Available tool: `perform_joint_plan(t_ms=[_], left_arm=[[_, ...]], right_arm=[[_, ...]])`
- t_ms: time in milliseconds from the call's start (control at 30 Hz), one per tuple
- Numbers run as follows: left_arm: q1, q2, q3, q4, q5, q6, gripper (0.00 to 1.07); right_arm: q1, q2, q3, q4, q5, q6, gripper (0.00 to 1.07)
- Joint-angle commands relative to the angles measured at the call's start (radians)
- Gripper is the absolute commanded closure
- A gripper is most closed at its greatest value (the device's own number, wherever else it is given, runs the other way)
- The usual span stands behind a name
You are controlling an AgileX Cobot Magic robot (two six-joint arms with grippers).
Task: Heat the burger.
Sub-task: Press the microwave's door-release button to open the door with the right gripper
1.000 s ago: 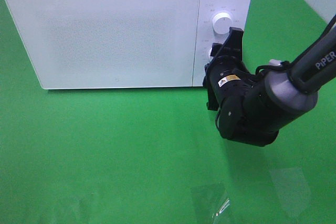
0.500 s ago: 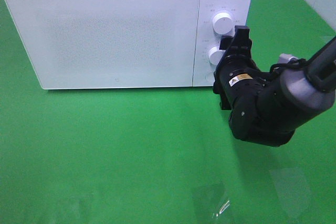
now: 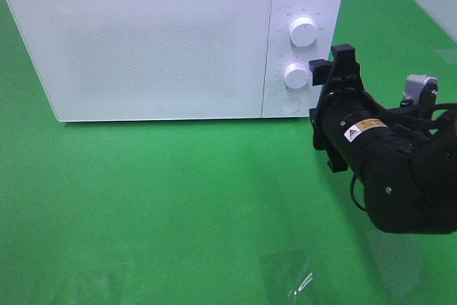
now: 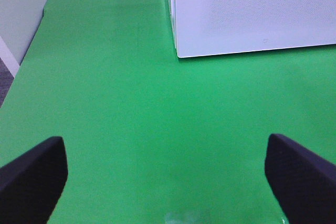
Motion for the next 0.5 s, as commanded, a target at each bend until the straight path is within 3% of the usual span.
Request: perform_joint_plan(t_ms=[33,267,500], left_arm=[[0.003,-0.024,-0.003,-0.002,-0.006,0.001,0.13],[0.003,-0.024,-0.003,-0.002,-0.006,0.001,0.13],[0.003,-0.024,-0.003,-0.002,-0.006,0.001,0.13]], right_arm=[[0.004,-0.041,0.035,-0.052,-0.181,-0.049,0.34],[0.003,-0.126,0.134,-0.161,-0.163,-0.145,0.36],[-0.001,-0.26,0.16,-0.213,0.091,-0.396,0.36]])
